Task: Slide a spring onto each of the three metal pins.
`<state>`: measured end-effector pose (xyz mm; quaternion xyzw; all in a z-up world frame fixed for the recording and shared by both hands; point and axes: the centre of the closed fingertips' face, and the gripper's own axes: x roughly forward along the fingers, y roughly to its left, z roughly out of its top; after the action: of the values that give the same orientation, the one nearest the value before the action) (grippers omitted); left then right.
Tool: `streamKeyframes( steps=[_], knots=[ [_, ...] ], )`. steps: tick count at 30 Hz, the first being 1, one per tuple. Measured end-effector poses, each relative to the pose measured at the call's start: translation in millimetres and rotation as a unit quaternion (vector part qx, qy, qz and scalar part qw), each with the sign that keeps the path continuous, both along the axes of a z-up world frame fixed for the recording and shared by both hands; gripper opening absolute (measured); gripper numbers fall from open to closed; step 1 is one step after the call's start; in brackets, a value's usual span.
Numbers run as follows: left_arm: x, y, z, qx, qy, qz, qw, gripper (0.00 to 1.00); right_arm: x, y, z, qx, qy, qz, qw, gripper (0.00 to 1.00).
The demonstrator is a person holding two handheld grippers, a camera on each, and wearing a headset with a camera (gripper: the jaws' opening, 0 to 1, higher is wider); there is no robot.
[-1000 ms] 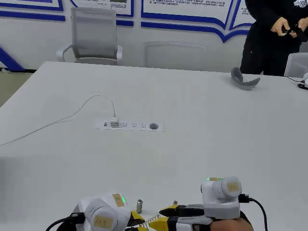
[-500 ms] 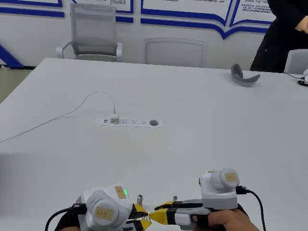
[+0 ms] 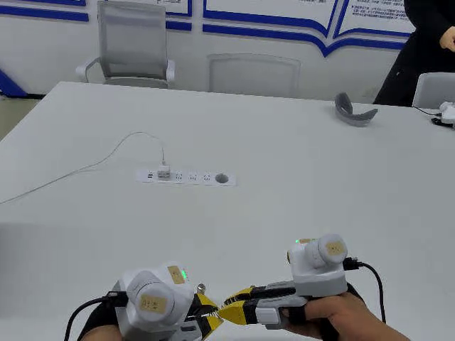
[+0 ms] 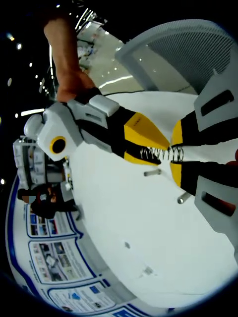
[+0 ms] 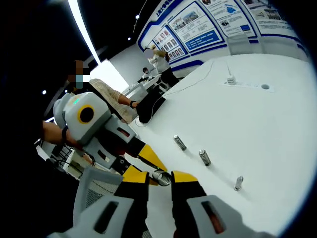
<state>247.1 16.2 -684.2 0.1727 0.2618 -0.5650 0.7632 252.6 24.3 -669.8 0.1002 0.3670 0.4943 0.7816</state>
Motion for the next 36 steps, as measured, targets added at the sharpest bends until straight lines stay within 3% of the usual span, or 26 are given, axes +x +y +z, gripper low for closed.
streamKeyframes(
  steps=[8,13,19,26,33,36],
  knots=[
    [-3.2,-8.8,3.8,-0.016,0.005,-0.013,0.9998,0.1,-4.2,-1.4,5.2,-0.055,-0.033,0.067,0.9957,0.17],
    [-4.3,-13.2,8.9,-0.032,0.006,-0.024,0.9992,0.1,-6.6,-5.2,8.3,-0.088,-0.049,0.115,0.9882,0.16],
    [-8.7,-19.2,17.0,-0.048,0.006,-0.047,0.9977,0.1,-13.2,-9.6,13.9,-0.126,-0.07,0.188,0.9716,0.13],
    [-12.8,-24.0,21.4,-0.062,0.014,-0.062,0.9961,0.1,-20.3,-11.1,17.5,-0.146,-0.092,0.241,0.955,0.13],
    [-17.9,-25.3,20.0,-0.066,0.02,-0.076,0.9948,0.1,-26.9,-12.8,13.6,-0.17,-0.118,0.28,0.9373,0.13],
    [-20.0,-26.2,18.4,-0.065,0.022,-0.08,0.9944,0.1,-28.6,-13.4,11.3,-0.178,-0.12,0.289,0.9329,0.13]
  ],
)
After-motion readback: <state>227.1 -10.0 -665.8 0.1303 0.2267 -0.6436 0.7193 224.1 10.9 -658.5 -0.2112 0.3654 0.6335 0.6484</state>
